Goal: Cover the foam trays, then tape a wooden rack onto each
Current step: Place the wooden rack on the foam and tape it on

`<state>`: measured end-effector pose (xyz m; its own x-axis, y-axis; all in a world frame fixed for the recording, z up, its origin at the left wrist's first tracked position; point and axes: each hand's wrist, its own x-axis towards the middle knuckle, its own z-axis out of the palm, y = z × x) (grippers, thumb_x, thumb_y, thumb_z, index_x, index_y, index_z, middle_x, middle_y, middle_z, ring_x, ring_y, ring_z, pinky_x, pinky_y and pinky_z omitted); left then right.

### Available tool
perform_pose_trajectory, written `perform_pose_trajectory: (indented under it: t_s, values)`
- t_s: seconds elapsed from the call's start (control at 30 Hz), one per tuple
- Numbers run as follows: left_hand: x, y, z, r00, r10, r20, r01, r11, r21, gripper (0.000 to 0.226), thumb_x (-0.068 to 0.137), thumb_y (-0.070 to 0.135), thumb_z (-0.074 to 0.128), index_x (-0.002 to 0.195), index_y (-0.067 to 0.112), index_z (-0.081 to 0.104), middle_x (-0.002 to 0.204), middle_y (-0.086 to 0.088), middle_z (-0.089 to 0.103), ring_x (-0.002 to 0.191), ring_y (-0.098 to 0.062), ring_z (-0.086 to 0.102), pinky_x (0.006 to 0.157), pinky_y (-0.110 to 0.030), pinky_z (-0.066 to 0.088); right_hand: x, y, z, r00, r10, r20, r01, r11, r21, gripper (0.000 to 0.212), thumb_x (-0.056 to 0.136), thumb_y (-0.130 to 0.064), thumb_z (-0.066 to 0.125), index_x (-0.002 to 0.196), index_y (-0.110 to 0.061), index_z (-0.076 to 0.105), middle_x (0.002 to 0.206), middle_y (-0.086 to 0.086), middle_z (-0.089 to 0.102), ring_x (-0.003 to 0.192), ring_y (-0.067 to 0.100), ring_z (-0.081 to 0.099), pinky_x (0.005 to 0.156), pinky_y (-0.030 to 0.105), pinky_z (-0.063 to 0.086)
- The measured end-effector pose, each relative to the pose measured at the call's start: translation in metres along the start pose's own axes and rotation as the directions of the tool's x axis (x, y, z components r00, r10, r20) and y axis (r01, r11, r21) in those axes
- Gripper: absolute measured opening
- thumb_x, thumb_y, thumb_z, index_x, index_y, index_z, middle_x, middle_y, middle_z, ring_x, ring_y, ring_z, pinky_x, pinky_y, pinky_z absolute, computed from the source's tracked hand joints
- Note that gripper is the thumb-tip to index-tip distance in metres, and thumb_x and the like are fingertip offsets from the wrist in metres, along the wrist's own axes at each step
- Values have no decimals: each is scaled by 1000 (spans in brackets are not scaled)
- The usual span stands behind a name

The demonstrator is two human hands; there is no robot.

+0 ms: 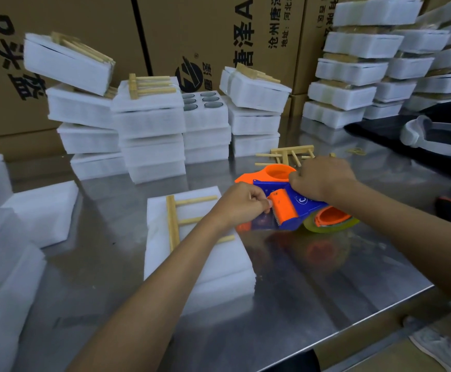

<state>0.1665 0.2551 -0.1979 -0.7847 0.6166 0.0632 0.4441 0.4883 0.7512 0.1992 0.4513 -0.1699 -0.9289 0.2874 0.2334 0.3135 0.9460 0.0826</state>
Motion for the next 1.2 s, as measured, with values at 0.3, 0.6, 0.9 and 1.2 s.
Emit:
perform_pose_trajectory:
  t_s: [0.3, 0.6, 0.9, 1.2]
  values:
    - [-3, 1, 7, 996, 91, -11, -89, 988, 127, 27, 94, 20, 60, 68, 18, 57, 69, -3, 58, 71, -17, 54, 63, -29, 38, -6, -31, 7, 995, -1, -97, -21, 974, -227, 36, 94, -35, 37, 64, -19, 50, 68, 0, 56, 55, 15, 42, 49, 28, 20]
    - [-1, -1, 7, 993, 105, -54, -105, 994, -7, 20, 94, 36, 47, 84, 28, 62, 86, 10, 66, 85, -13, 61, 78, -39, 50, -29, -25, 13, 956, 137, -260, -173, 978, -120, 39, 89, -25, 44, 53, -13, 48, 62, 8, 63, 53, 23, 45, 61, 30, 31]
    - [-8, 6, 3, 999, 49, 14, -47, 993, -108, 25, 86, 31, 36, 84, 30, 61, 69, 28, 58, 73, -8, 54, 68, -33, 44, -91, -10, 49, 847, 307, -434, -249, 951, 186, 31, 97, -24, 45, 81, -2, 59, 82, 20, 63, 80, 36, 55, 75, 44, 39]
    - [-10, 9, 1, 999, 34, -7, -34, 968, -250, 25, 91, 16, 39, 78, 21, 60, 52, 18, 53, 50, -4, 45, 59, -29, 37, -90, -60, -1, 946, 120, -302, 143, 681, 718, 40, 93, -17, 54, 130, -19, 37, 87, -3, 61, 69, 13, 58, 52, 29, 38]
